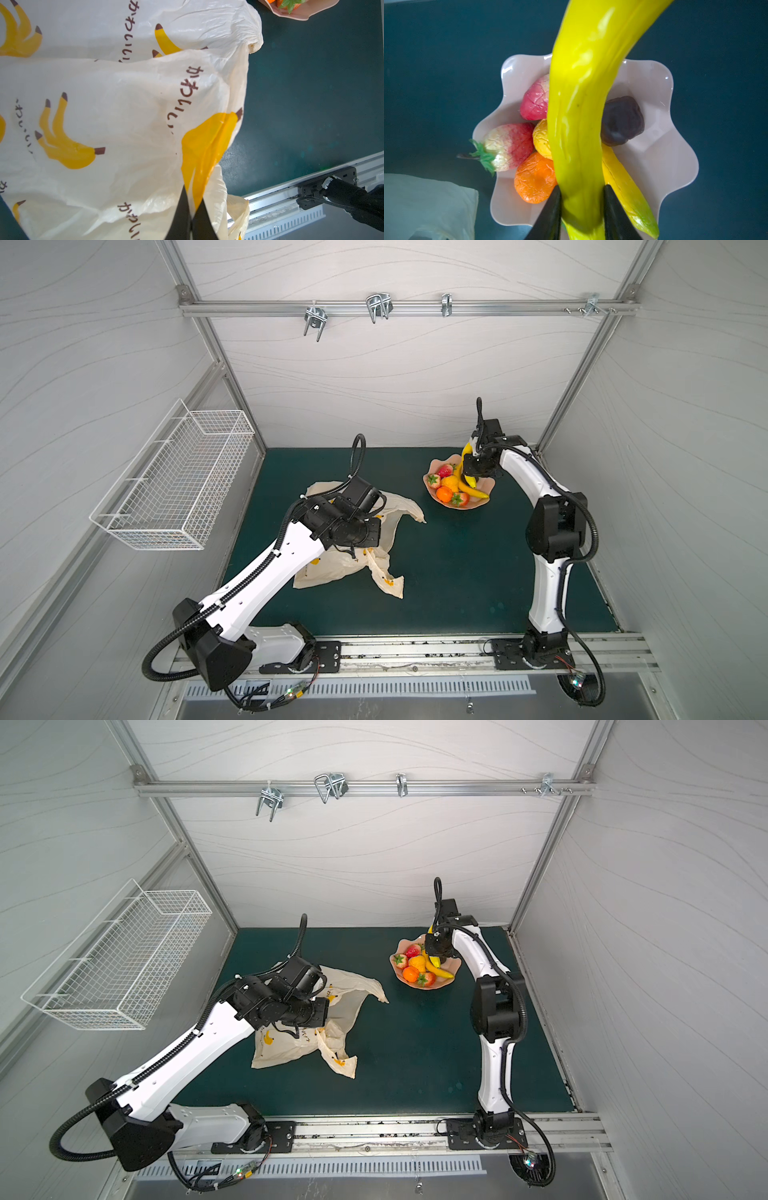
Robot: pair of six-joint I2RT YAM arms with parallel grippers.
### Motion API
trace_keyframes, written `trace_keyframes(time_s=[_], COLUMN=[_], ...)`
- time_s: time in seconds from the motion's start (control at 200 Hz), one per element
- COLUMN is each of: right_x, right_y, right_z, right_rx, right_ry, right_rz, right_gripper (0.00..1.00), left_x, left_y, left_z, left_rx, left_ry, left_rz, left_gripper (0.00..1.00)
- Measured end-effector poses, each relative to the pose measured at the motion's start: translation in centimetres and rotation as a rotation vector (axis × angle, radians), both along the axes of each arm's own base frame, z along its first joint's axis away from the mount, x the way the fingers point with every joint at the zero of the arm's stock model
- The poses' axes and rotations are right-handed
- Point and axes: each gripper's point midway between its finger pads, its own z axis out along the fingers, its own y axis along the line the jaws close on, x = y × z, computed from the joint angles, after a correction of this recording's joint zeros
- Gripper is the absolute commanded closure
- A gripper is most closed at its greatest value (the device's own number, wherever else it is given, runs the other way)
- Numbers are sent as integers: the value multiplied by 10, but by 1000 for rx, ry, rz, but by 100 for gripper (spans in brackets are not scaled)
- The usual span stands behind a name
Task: Place the fruits into the plastic bag
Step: 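Grasp the yellow banana with the right gripper and lift it from the bowl, then carry the banana toward the bag held open by the left gripper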
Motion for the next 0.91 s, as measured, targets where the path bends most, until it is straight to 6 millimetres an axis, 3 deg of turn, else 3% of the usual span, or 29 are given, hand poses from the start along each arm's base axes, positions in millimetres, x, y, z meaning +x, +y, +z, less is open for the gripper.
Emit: trace_keyframes(time_s=[0.185, 0.45, 0.905], right_x=[-3, -19, -102], right_y=[3, 6, 29], right_z=[13, 12, 27], right_rx=[31, 71, 330], right_ry=[-15, 20, 88], right_rz=[-3, -5, 37], right_gripper=[89, 89, 92], left_x=[1, 3, 2], left_y=[0, -2, -5], left_z=[0, 2, 1], left_rx=[-2, -23, -37], left_ry=[-2, -3, 2], left_rz=[0, -1, -13], left_gripper=[100, 100, 100])
